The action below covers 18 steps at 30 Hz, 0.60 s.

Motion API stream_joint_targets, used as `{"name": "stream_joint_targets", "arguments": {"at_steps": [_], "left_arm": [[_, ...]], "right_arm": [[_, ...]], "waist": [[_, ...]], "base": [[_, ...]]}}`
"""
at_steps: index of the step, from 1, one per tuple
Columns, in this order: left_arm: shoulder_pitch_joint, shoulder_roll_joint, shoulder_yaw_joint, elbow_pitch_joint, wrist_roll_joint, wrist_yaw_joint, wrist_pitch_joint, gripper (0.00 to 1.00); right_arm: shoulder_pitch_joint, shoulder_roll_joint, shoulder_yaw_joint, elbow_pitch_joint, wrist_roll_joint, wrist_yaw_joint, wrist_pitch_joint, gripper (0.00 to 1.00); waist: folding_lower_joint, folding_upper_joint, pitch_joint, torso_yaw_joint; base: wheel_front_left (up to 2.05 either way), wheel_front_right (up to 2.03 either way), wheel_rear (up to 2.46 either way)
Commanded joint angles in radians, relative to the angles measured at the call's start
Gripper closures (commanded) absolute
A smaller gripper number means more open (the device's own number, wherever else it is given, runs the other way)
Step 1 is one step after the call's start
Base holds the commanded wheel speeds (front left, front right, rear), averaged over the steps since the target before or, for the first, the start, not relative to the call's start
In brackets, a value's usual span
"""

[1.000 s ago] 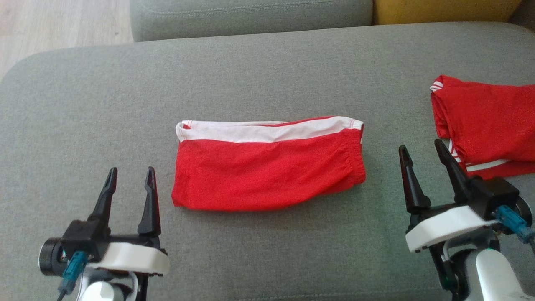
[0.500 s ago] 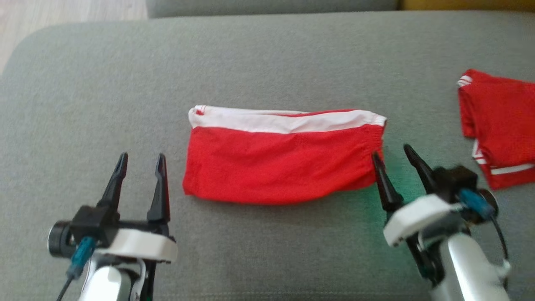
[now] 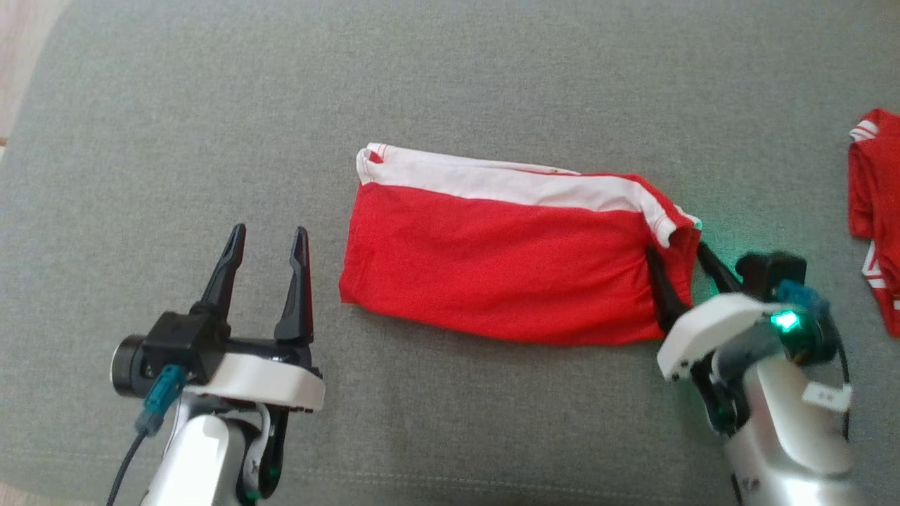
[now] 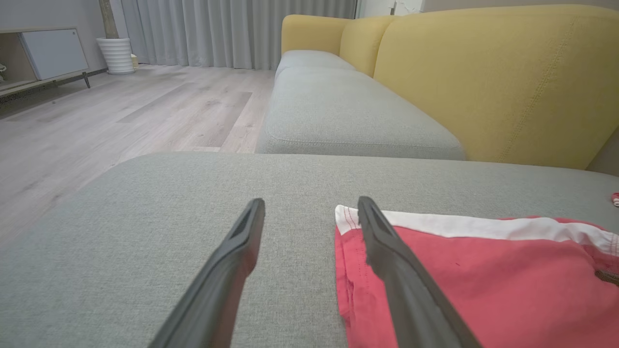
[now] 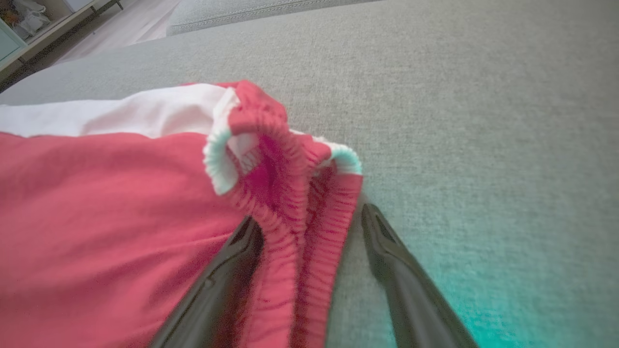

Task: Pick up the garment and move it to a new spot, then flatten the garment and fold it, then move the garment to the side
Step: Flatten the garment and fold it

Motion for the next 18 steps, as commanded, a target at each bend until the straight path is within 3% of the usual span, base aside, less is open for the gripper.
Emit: {"name": "stream_joint_targets", "arguments": {"at_steps": [1, 3, 10, 18], "left_arm": [[-0.044, 0.004, 0.035, -0.028, 0.003, -0.005, -0.012, 0.0], [-0.049, 0.002, 0.038, -0.031, 0.007, -0.007, -0.012, 0.0], [-0.05, -0.001, 0.049, -0.035, 0.015, -0.011, -0.012, 0.0], [-0.041, -0.003, 0.062, -0.037, 0.023, -0.016, -0.012, 0.0]], "right_arm": [[-0.027, 0.0, 0.035, 0.036, 0.027, 0.007, 0.024, 0.31], [-0.038, 0.0, 0.047, 0.052, 0.054, 0.007, 0.022, 1.0], [-0.033, -0.004, 0.069, 0.048, 0.106, 0.007, 0.014, 1.0], [0.01, -0.088, 0.083, -0.04, 0.168, 0.007, 0.031, 1.0]], "waist": [[0.0, 0.0, 0.012, 0.0], [0.0, 0.0, 0.017, -0.006], [0.0, 0.0, 0.016, -0.034], [0.0, 0.0, 0.005, -0.068]], "base": [[0.0, 0.0, 0.0], [0.0, 0.0, 0.0], [0.0, 0.0, 0.0], [0.0, 0.0, 0.0]]}}
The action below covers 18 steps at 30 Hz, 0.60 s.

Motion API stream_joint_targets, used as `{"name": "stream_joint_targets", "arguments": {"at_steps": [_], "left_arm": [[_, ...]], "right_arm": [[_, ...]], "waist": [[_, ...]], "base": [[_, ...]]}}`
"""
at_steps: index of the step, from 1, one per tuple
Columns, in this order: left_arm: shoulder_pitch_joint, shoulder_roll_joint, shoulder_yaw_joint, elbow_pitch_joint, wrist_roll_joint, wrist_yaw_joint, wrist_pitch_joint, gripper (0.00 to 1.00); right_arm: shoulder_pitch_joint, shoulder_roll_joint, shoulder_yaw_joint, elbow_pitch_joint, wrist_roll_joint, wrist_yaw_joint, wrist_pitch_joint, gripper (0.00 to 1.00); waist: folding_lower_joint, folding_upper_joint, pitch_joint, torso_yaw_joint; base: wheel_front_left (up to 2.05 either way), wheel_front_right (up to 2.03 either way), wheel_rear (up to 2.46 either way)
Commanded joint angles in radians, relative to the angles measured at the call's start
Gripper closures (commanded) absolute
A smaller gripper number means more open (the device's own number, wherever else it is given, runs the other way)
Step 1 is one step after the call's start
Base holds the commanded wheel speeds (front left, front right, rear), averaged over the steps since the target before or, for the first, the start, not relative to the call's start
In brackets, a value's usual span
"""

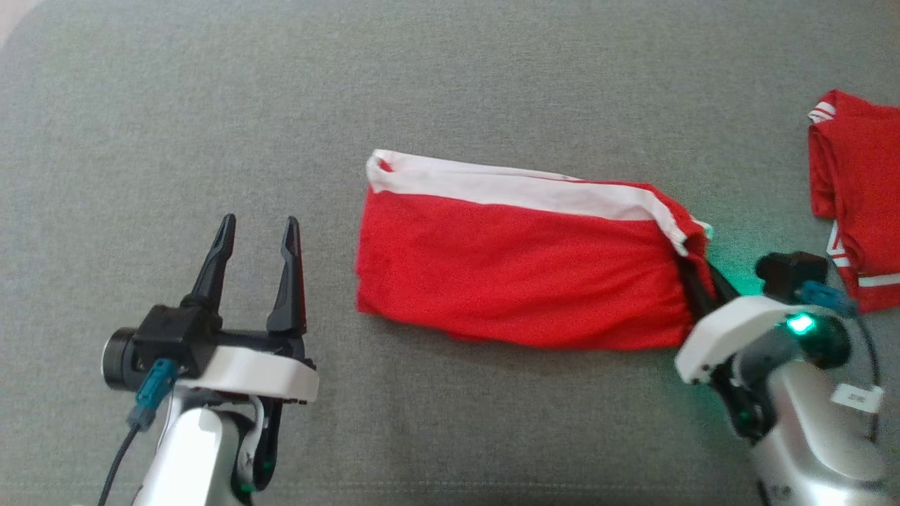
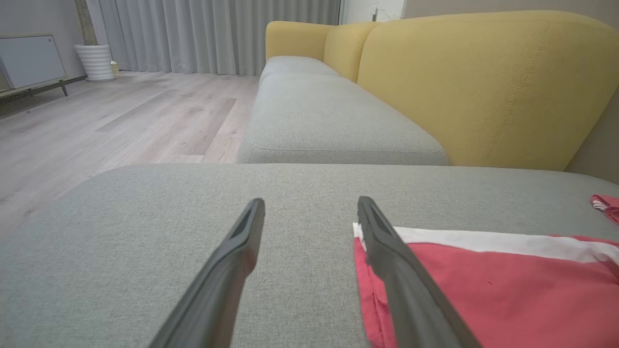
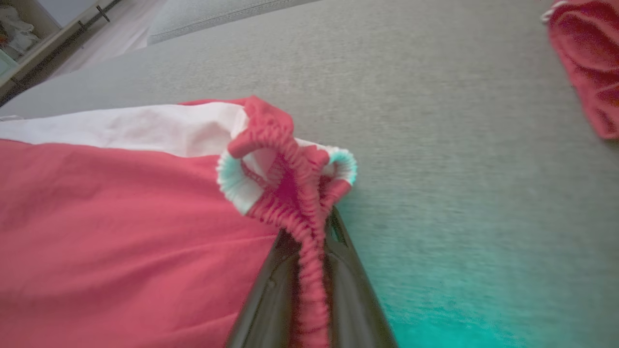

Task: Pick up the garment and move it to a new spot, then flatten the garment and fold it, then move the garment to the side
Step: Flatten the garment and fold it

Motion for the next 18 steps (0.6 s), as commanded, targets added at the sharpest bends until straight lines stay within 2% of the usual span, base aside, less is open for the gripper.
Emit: {"name": "stream_joint_targets", "arguments": {"at_steps": [1, 8, 14, 18], "left_arm": [[-0.024, 0.006, 0.037, -0.036, 0.01, 0.0, -0.012, 0.0], [-0.013, 0.002, 0.044, -0.032, 0.013, -0.002, -0.012, 0.0], [-0.006, 0.001, 0.038, -0.022, 0.018, -0.011, -0.012, 0.0], [-0.01, 0.0, 0.03, -0.014, 0.022, -0.018, -0.012, 0.0]], "right_arm": [[0.019, -0.04, 0.011, -0.034, 0.01, 0.007, 0.015, 1.0], [0.041, -0.125, 0.01, -0.14, 0.098, 0.007, 0.101, 1.0], [0.032, -0.118, 0.003, -0.278, 0.373, 0.007, 0.323, 1.0], [0.011, -0.07, -0.016, -0.375, 0.576, 0.007, 0.492, 1.0]], "waist": [[-0.0001, 0.0, -0.004, -0.006], [-0.0001, 0.0, -0.027, -0.029], [-0.0001, 0.0, -0.051, -0.045], [-0.0001, 0.0, -0.065, -0.041]], "base": [[0.0, 0.0, 0.0], [0.0, 0.0, 0.0], [0.0, 0.0, 0.0], [0.0, 0.0, 0.0]]}}
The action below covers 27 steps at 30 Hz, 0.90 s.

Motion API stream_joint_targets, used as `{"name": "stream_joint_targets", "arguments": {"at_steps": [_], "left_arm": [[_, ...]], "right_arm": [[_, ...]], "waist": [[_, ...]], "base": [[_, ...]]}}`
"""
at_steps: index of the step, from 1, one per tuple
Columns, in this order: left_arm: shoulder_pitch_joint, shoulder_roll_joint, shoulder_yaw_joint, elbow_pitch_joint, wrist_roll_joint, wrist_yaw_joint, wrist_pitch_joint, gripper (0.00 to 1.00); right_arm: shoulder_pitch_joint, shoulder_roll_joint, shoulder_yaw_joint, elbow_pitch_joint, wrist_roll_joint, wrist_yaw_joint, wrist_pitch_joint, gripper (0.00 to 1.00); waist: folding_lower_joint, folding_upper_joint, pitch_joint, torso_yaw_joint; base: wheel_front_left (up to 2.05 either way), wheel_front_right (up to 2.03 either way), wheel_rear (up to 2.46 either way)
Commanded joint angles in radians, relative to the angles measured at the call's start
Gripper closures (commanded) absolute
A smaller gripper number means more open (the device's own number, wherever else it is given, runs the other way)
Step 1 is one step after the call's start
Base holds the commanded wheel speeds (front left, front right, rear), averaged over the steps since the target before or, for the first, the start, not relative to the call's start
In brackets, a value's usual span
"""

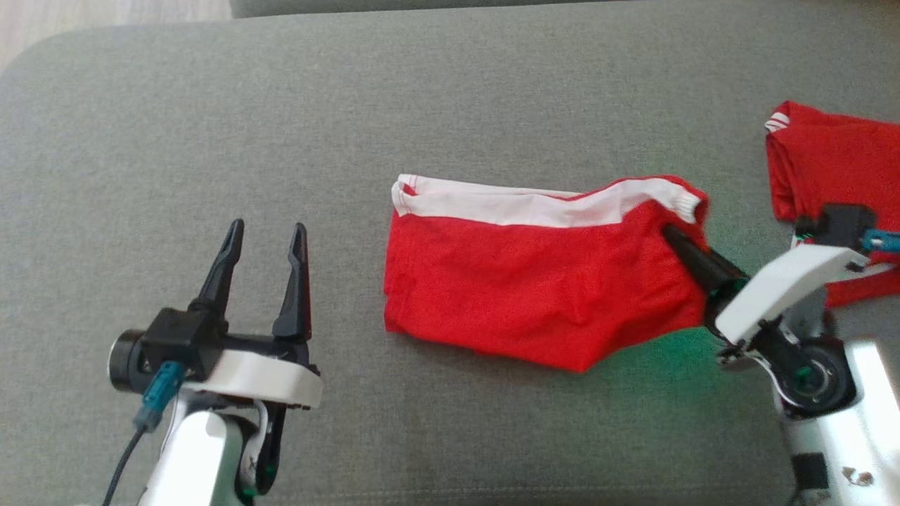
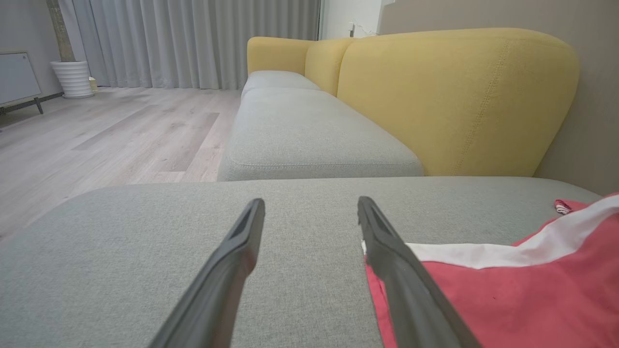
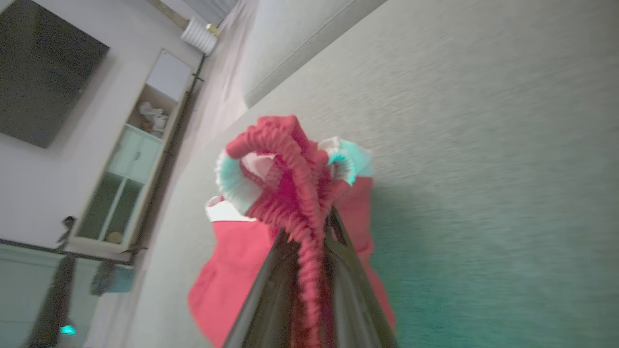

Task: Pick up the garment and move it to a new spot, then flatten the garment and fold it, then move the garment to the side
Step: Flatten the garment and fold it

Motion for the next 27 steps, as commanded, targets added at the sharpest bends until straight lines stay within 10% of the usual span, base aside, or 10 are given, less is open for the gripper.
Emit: {"name": "stream_joint_targets", "arguments": {"at_steps": [1, 9, 25, 27], "left_arm": [[-0.016, 0.005, 0.024, -0.023, 0.008, -0.002, -0.012, 0.0], [-0.024, -0.005, 0.012, -0.014, 0.006, -0.008, -0.012, 0.0], [-0.054, -0.026, 0.003, -0.002, 0.004, -0.017, -0.012, 0.0], [-0.055, -0.029, 0.005, -0.001, 0.005, -0.017, -0.012, 0.0]], "right_arm": [[-0.045, 0.025, 0.012, -0.064, 0.051, 0.007, 0.05, 1.0], [-0.116, 0.138, 0.106, -0.02, 0.189, 0.007, 0.096, 1.0], [-0.347, 0.143, 0.567, 0.377, 0.314, 0.007, -0.321, 1.0], [-0.367, 0.143, 0.607, 0.402, 0.329, 0.007, -0.358, 0.13]], "waist": [[0.0, 0.0, -0.006, 0.007], [0.0, 0.0, -0.013, 0.061], [0.0, 0.0, 0.041, 0.153], [0.0, 0.0, 0.044, 0.154]], "base": [[0.0, 0.0, 0.0], [0.0, 0.0, 0.0], [0.0, 0.0, 0.0], [0.0, 0.0, 0.0]]}}
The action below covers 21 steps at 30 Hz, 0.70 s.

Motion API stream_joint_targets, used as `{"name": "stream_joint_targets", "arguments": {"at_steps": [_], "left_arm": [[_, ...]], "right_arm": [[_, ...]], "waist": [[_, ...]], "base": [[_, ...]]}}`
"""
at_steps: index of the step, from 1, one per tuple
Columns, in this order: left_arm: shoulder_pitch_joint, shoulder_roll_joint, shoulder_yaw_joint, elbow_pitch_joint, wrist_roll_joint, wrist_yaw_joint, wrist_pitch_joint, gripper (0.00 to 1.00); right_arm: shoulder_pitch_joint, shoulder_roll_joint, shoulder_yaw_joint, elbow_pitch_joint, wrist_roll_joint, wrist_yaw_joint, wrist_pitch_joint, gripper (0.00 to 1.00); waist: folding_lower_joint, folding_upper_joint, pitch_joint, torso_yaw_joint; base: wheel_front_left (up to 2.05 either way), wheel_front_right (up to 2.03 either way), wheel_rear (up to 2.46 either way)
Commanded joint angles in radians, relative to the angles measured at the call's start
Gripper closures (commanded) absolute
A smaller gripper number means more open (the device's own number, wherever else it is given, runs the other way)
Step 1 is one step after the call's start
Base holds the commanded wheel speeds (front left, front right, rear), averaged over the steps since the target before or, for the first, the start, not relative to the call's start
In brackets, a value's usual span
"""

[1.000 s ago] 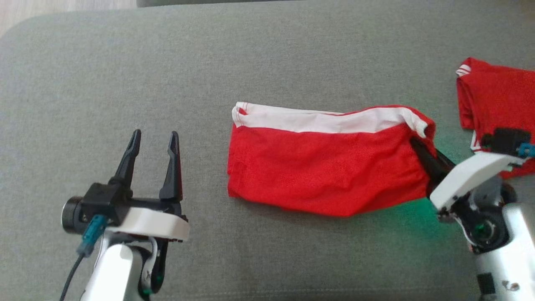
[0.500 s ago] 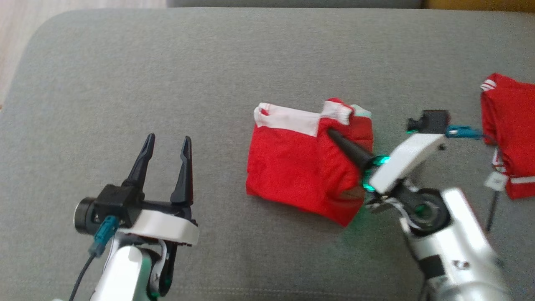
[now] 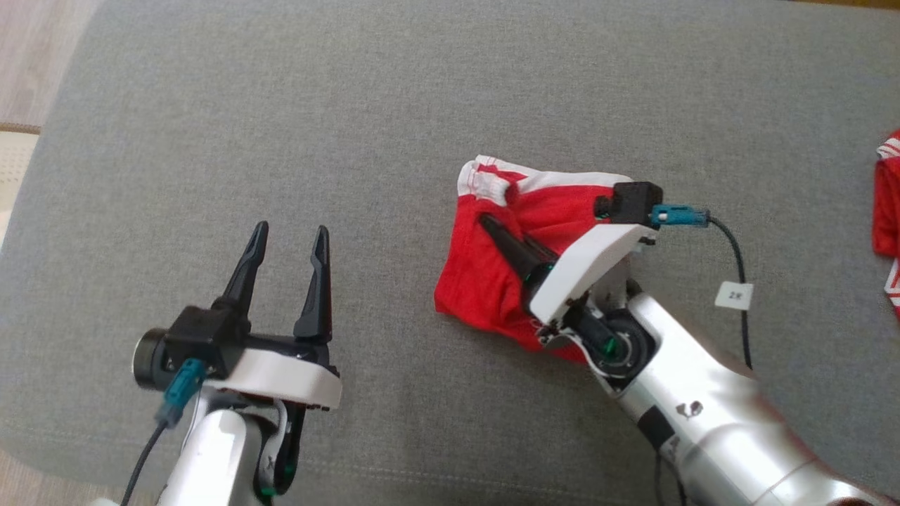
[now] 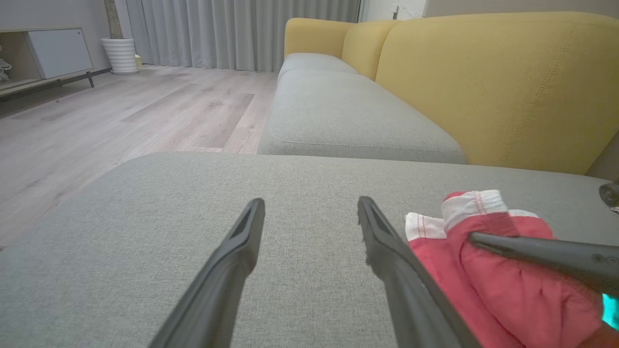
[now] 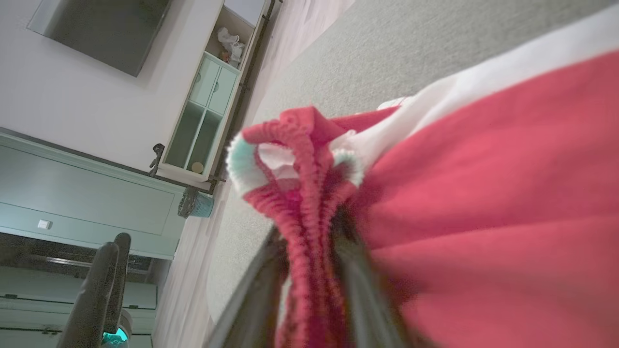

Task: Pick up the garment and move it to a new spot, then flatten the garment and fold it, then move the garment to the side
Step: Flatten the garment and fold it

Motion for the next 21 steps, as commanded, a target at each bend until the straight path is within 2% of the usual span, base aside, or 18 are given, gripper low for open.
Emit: {"name": "stream_joint_targets", "arguments": {"at_steps": [1, 8, 13, 17, 19, 21], "left_arm": [[-0.045, 0.002, 0.035, -0.027, 0.005, -0.003, -0.012, 0.0], [-0.04, -0.001, 0.048, -0.029, 0.013, -0.001, -0.012, 0.0], [-0.031, 0.003, 0.059, -0.026, 0.019, 0.001, -0.012, 0.0], [-0.018, 0.01, 0.073, -0.025, 0.02, 0.006, -0.012, 0.0], [-0.011, 0.016, 0.08, -0.025, 0.02, 0.008, -0.012, 0.0], [-0.001, 0.024, 0.088, -0.026, 0.02, 0.011, -0.012, 0.0]], "right_arm": [[-0.03, 0.02, 0.025, -0.026, 0.004, 0.007, -0.025, 0.0], [-0.077, 0.016, 0.118, -0.056, -0.055, 0.007, -0.224, 0.0], [-0.073, -0.062, 0.145, -0.127, -0.151, 0.007, -0.386, 0.0], [-0.023, -0.136, 0.073, -0.14, -0.243, 0.007, -0.434, 0.0], [0.015, -0.17, 0.011, -0.146, -0.294, 0.007, -0.44, 0.0], [0.09, -0.205, -0.098, -0.167, -0.37, 0.007, -0.443, 0.0]], "waist": [[-0.0001, 0.0, 0.002, -0.002], [-0.0001, 0.0, 0.0, -0.03], [-0.0001, 0.0, -0.016, -0.063], [-0.0001, 0.0, -0.033, -0.093], [-0.0001, 0.0, -0.04, -0.106], [-0.0001, 0.0, -0.049, -0.122]], "base": [[0.0, 0.0, 0.0], [0.0, 0.0, 0.0], [0.0, 0.0, 0.0], [0.0, 0.0, 0.0], [0.0, 0.0, 0.0], [0.0, 0.0, 0.0]]}}
